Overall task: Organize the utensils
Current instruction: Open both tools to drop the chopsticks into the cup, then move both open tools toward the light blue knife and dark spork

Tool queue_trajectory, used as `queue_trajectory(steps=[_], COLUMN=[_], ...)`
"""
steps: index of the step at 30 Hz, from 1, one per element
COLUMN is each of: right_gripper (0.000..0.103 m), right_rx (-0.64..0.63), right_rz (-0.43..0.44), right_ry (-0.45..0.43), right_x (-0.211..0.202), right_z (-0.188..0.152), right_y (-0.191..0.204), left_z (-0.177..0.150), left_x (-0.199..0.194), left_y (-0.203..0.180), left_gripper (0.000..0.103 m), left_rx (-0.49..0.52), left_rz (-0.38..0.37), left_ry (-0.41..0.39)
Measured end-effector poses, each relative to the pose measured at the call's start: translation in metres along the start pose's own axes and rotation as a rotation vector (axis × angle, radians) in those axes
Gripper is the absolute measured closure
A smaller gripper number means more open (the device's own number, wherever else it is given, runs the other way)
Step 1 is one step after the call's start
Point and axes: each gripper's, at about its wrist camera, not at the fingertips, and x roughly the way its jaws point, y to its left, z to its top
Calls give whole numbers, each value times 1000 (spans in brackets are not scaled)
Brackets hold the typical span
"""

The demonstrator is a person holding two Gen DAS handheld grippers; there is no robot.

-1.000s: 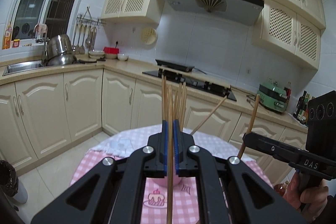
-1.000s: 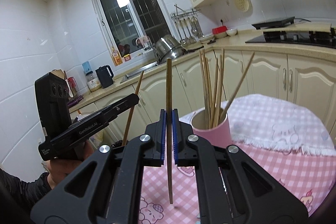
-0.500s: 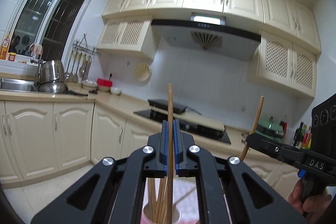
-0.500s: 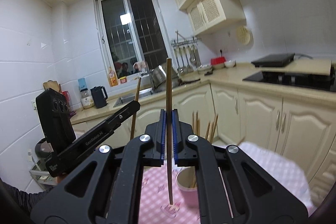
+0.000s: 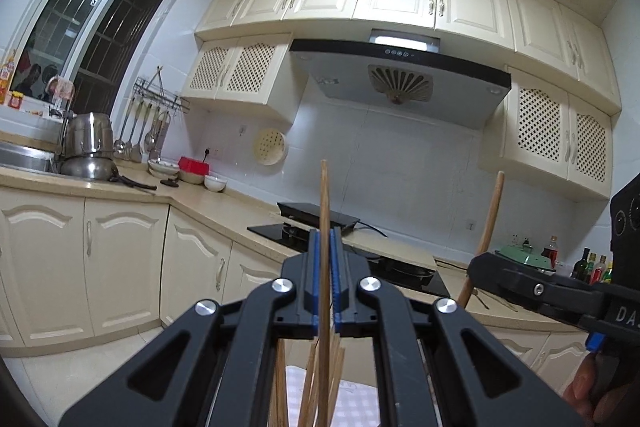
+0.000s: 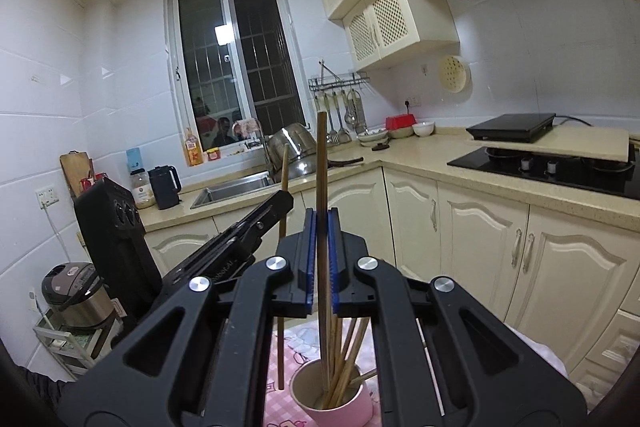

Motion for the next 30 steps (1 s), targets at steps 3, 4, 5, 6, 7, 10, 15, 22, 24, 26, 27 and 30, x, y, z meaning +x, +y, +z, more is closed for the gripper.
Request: queue_trajectory(steps=[3, 4, 5, 6, 7, 10, 15, 22, 24, 26, 27, 30], right_gripper=[97, 97, 97, 97, 97, 96, 16, 6, 6, 6, 6, 6], right_rx=[-6, -6, -6, -5, -4, 18, 51, 44, 48, 60, 64, 71], right_rz=[-3, -3, -2, -2, -3, -30, -61, -103, -119, -127, -128, -138], right_ry=[24, 30, 40, 49, 60, 120, 55, -24, -38, -43, -42, -37], right_x=[10, 12, 16, 18, 21, 31, 17, -9, -19, -28, -31, -44], right_z=[-8, -10, -13, -15, -17, -24, -23, -11, -10, -9, -8, -10], right_y=[-3, -3, -4, -4, -4, -8, -12, -3, -2, -2, -2, -1], left_z=[-15, -19, -24, -29, -34, -44, -40, -17, -11, -5, -4, -1], left_x=[10, 12, 13, 15, 17, 17, -4, -42, -53, -66, -70, -84], left_y=[6, 7, 9, 11, 13, 20, 30, 30, 27, 23, 22, 16], left_gripper=[99, 99, 99, 99, 98, 97, 26, 8, 4, 4, 4, 4], left_rx=[-3, -2, -1, 1, 1, 6, -9, 12, 26, 46, 51, 74], left_rz=[4, 6, 9, 13, 21, 61, 90, 122, 133, 152, 154, 182], left_ry=[18, 23, 29, 37, 47, 61, 46, 50, 50, 70, 78, 109])
